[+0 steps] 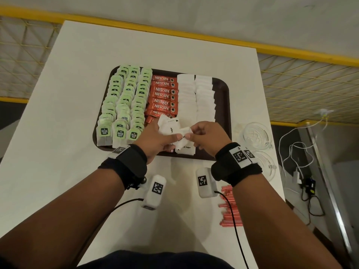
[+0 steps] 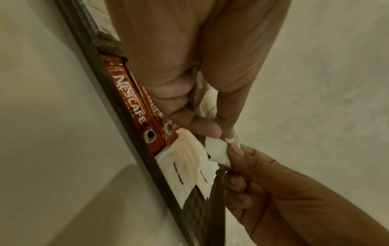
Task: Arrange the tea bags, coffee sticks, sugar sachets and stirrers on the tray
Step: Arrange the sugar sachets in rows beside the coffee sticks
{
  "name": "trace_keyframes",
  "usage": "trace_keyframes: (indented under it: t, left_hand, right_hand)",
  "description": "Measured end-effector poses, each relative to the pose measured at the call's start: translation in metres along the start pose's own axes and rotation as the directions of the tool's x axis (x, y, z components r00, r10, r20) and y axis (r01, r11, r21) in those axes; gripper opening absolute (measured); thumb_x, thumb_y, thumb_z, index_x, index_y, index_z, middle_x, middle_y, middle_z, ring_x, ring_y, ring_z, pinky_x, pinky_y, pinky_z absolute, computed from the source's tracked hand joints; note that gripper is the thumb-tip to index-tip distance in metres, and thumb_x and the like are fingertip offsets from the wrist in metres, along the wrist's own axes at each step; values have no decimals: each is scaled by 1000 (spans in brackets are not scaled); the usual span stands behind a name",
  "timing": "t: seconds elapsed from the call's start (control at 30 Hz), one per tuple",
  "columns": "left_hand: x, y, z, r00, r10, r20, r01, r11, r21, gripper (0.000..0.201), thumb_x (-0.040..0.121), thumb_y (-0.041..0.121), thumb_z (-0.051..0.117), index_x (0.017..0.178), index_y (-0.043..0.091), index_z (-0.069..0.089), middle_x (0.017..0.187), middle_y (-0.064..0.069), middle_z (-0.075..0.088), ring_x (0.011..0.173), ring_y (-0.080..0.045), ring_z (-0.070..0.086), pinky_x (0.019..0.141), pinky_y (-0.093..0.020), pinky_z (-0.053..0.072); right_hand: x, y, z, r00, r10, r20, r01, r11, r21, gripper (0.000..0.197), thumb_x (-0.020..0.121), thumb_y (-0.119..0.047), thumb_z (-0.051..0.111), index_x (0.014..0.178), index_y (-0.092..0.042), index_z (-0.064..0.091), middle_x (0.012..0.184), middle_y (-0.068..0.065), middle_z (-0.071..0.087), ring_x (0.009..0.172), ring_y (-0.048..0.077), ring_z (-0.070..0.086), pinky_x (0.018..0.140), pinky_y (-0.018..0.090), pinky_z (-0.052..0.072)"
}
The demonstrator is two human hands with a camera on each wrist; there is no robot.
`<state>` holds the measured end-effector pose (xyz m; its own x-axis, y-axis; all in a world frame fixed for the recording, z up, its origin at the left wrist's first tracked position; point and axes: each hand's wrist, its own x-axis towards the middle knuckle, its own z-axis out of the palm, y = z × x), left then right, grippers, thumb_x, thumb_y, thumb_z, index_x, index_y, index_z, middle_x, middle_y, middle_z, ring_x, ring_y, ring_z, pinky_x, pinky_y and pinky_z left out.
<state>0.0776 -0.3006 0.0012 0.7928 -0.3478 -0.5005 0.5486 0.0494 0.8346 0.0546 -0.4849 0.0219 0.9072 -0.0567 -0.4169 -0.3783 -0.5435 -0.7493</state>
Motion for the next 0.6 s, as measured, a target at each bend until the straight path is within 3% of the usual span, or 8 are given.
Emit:
trace_keyframes:
  t: [0.1, 0.17, 0.23, 0.3, 0.43, 0.53, 0.6]
  left_hand:
    - [0, 1, 3, 999, -26, -33, 25, 999, -44, 38, 91, 5, 66, 123, 17, 51, 118, -10, 65, 93, -24, 73, 66, -30, 59]
    - [1, 1, 1, 998, -37, -44, 35, 998, -46, 31, 95, 3, 56, 121, 19, 51, 118, -10, 64, 92, -26, 73, 69, -32, 60]
    - [0, 0, 0, 999, -35, -40, 35, 999, -14, 29, 96, 1, 50, 118, 19, 52, 119, -12, 63, 94, -28, 72, 76, -37, 61]
    - [-2, -1, 1, 999, -36, -40, 36, 999, 10, 31, 96, 1, 48, 121, 17, 52, 121, -13, 63, 97, -30, 71, 78, -40, 60]
    - [-2, -4, 1, 998, -37, -41, 38, 999, 29, 38, 95, 1, 54, 131, 10, 49, 123, -13, 64, 100, -30, 70, 74, -36, 61]
    - [-2, -4, -1, 997, -41, -58, 43, 998, 44, 40, 92, 2, 62, 129, 10, 51, 122, -11, 65, 106, -29, 68, 82, -43, 60]
    - [-3, -3, -2, 997, -31, -65, 35, 998, 61, 43, 90, 3, 66, 129, 13, 51, 121, -7, 66, 107, -26, 67, 83, -44, 60]
  right_hand:
    - [-1, 18, -3, 985, 105, -140, -67, 965, 253, 13, 92, -15, 66, 102, -7, 66, 84, 8, 70, 64, 11, 64, 61, 22, 56]
    - [2, 33, -6, 930, 225, -291, -110, 925, 363, 16, 94, -13, 63, 106, -4, 65, 91, 11, 69, 63, 12, 64, 60, 22, 57]
    - [6, 44, -8, 876, 325, -357, -170, 900, 402, 18, 95, -13, 62, 110, -4, 63, 90, 9, 67, 61, 11, 63, 60, 22, 57]
    - [12, 51, -7, 851, 386, -356, -230, 883, 409, 18, 95, -14, 61, 110, -5, 63, 83, 5, 66, 60, 11, 62, 60, 22, 57]
    - [17, 54, 0, 843, 397, -362, -295, 905, 306, 18, 94, -19, 63, 106, -6, 63, 74, 6, 68, 55, 12, 62, 54, 21, 52]
    - [18, 52, 0, 840, 384, -382, -328, 922, 205, 21, 92, -25, 65, 101, -7, 62, 76, 9, 70, 48, 12, 59, 45, 18, 43]
    - [18, 50, 0, 830, 397, -391, -352, 918, 183, 21, 90, -26, 67, 99, -9, 58, 82, 11, 70, 50, 15, 60, 45, 23, 48]
